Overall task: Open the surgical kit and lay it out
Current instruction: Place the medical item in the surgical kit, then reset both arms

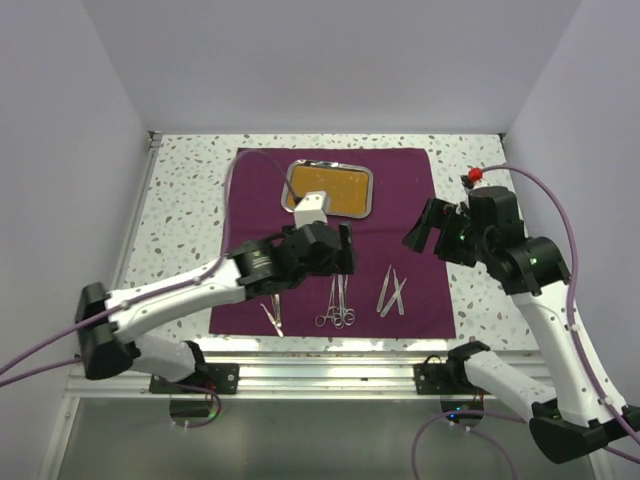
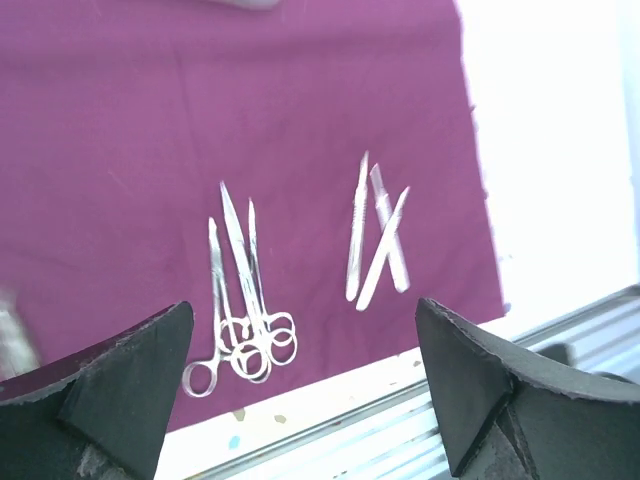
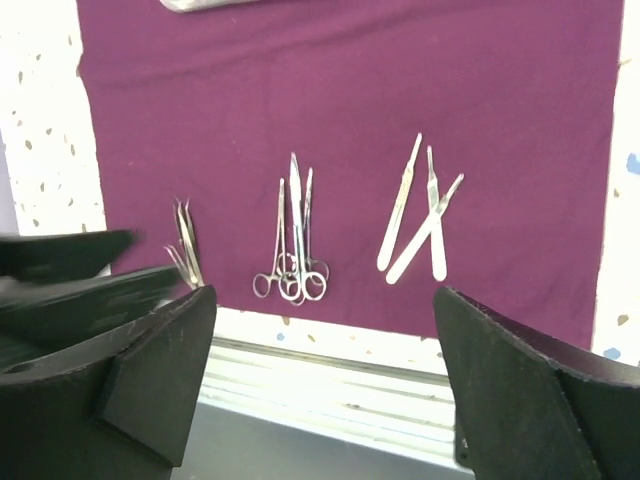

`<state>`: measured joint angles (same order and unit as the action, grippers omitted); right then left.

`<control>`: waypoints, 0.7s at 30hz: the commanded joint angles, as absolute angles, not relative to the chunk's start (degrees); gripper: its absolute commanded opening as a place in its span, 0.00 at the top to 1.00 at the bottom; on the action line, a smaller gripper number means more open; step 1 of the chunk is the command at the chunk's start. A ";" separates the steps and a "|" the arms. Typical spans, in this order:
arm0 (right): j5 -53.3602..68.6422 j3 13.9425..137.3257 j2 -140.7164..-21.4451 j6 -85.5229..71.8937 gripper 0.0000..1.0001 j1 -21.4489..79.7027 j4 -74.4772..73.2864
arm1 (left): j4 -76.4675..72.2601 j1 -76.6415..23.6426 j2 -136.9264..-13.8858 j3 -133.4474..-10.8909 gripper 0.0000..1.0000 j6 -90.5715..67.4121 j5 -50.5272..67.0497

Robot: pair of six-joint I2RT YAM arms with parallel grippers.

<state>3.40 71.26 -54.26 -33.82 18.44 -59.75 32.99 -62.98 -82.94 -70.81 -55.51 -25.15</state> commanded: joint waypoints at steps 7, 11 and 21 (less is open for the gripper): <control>-5.53 72.70 -44.49 -28.13 0.01 20.65 -55.91 | 36.83 -63.46 -49.68 -61.71 0.05 -42.56 -47.87; -5.36 70.14 -39.65 -26.37 0.02 20.57 -53.00 | 43.30 -63.46 -46.84 -63.45 0.05 -41.75 -53.69; -6.68 71.37 -38.32 -26.20 0.02 20.74 -54.32 | 38.50 -63.46 -47.28 -60.04 0.01 -33.23 -57.40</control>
